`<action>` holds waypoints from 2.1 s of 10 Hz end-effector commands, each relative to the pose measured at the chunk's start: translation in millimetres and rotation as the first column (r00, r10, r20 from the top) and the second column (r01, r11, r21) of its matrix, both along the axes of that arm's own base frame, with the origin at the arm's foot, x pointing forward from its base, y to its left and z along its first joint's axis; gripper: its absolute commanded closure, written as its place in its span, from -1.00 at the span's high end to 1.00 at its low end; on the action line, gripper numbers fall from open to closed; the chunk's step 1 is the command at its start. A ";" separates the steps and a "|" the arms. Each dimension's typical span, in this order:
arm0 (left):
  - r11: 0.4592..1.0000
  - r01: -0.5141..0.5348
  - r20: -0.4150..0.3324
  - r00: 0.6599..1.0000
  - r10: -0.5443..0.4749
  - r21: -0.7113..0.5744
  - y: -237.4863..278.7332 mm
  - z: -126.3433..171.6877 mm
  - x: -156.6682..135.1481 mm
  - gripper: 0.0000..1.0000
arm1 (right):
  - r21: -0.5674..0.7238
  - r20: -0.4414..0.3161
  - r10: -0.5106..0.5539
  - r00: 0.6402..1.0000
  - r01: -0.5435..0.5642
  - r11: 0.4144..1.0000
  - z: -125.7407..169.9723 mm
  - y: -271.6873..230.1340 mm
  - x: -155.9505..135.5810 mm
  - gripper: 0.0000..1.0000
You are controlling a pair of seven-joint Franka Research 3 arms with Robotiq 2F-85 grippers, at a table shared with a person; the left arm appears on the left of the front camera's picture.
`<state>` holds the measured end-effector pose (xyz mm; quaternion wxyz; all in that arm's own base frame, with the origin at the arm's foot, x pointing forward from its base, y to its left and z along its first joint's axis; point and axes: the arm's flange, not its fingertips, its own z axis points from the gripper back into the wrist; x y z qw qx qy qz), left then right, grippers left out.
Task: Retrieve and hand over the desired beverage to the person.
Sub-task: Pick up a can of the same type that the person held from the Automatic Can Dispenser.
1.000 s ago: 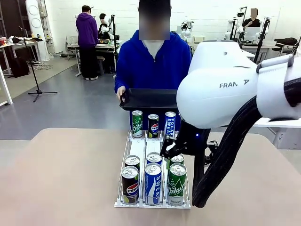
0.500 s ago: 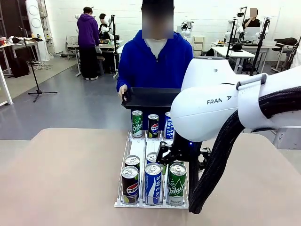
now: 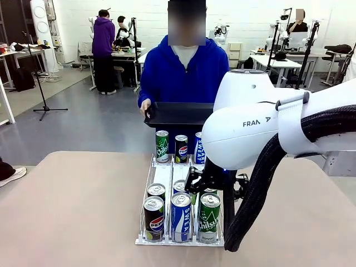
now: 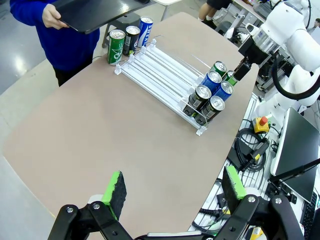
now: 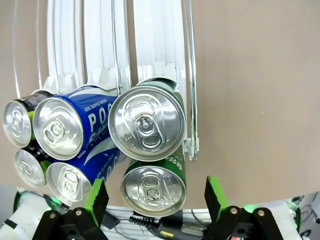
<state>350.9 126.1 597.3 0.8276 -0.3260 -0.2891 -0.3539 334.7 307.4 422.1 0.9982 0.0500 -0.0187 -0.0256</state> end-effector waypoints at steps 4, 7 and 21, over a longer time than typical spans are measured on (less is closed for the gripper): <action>1.000 0.016 0.021 1.000 -0.016 -0.014 1.6 0.7 0.4 1.00 | -0.019 0.055 0.091 0.994 -0.091 0.996 -7.7 -1.7 -4.0 -1.00; 1.000 0.016 0.021 1.000 -0.016 -0.014 1.6 0.7 0.4 1.00 | -0.050 -0.042 0.054 0.998 -0.056 0.997 -4.1 -1.6 -5.0 -0.86; 1.000 0.016 0.021 1.000 -0.016 -0.014 1.6 0.7 0.4 1.00 | -0.166 0.014 -0.007 1.000 0.009 0.986 281.6 34.9 128.6 -1.00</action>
